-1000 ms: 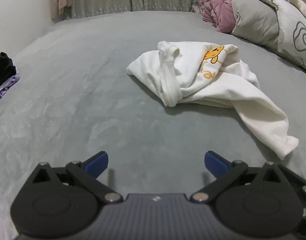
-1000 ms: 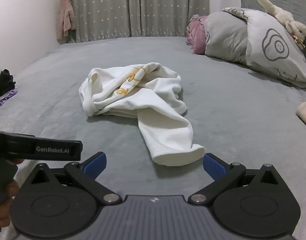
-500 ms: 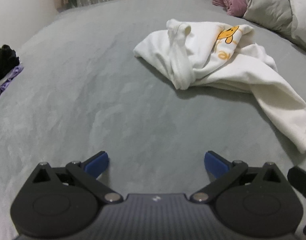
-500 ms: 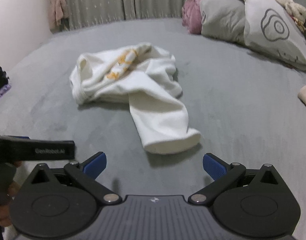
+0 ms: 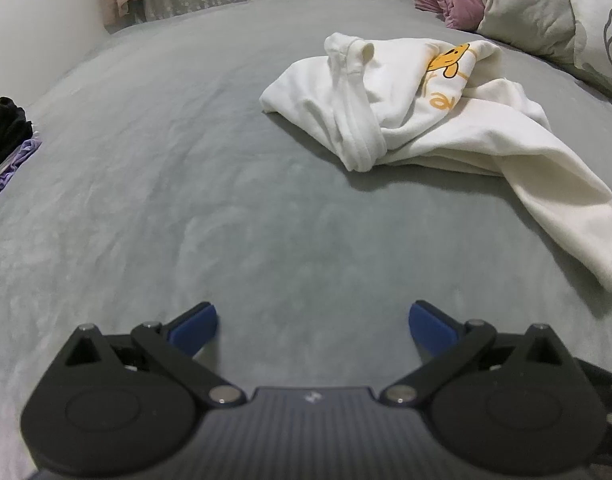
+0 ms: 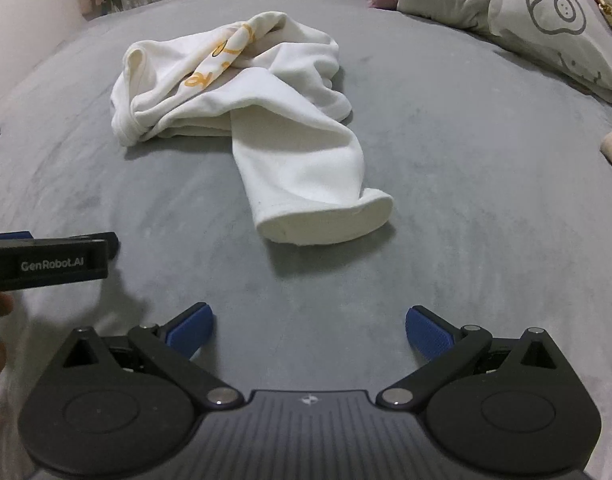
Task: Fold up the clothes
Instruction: 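Move both grippers toward the crumpled white sweatshirt on the bed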
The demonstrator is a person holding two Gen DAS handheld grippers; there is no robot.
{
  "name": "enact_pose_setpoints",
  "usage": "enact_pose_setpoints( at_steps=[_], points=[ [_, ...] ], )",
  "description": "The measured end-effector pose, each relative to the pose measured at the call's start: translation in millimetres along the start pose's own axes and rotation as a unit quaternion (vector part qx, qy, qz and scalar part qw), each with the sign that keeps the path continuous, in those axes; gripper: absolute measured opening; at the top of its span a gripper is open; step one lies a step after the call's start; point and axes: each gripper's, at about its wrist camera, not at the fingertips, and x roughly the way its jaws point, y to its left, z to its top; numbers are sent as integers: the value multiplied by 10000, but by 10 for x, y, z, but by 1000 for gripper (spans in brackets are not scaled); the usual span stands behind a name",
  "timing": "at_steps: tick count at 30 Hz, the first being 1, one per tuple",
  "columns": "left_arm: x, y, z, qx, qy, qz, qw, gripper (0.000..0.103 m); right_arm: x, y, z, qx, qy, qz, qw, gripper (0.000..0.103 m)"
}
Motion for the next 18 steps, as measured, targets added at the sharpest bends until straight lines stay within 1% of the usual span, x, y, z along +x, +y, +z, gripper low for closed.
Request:
enact_pose_setpoints(
  at_steps=[2,8,10,11,12,14,15,17,18],
  points=[
    [3,11,-10,-3,-27,-29,10000,103,-2,3,-5,-14,7,-22,10000,103],
    [0,198,-167,5,-56,-101,9999,103,4,2,30,11,88,-61,9999,103],
    [-23,142,-201,14,-64,-122,9999,103,1,-7,35,37,108,-57,9999,103],
    [-57,46,-199,28,-62,-121,9999,103,1,-9,34,47,109,-57,9999,103],
    [-68,55,-233,29,-70,-133,9999,103,2,-7,29,52,105,-60,9999,103],
    [-120,203,-435,52,-128,-150,9998,103,1,1,16,60,87,-77,9999,103],
    [-130,108,-494,70,-163,-137,9997,103,1,3,11,65,78,-83,9999,103],
    [-102,83,-632,114,-257,-133,9995,103,2,12,1,72,57,-103,9999,103],
    [-20,34,-566,135,-265,-121,9995,103,4,16,-2,73,53,-109,9999,103]
  ],
)
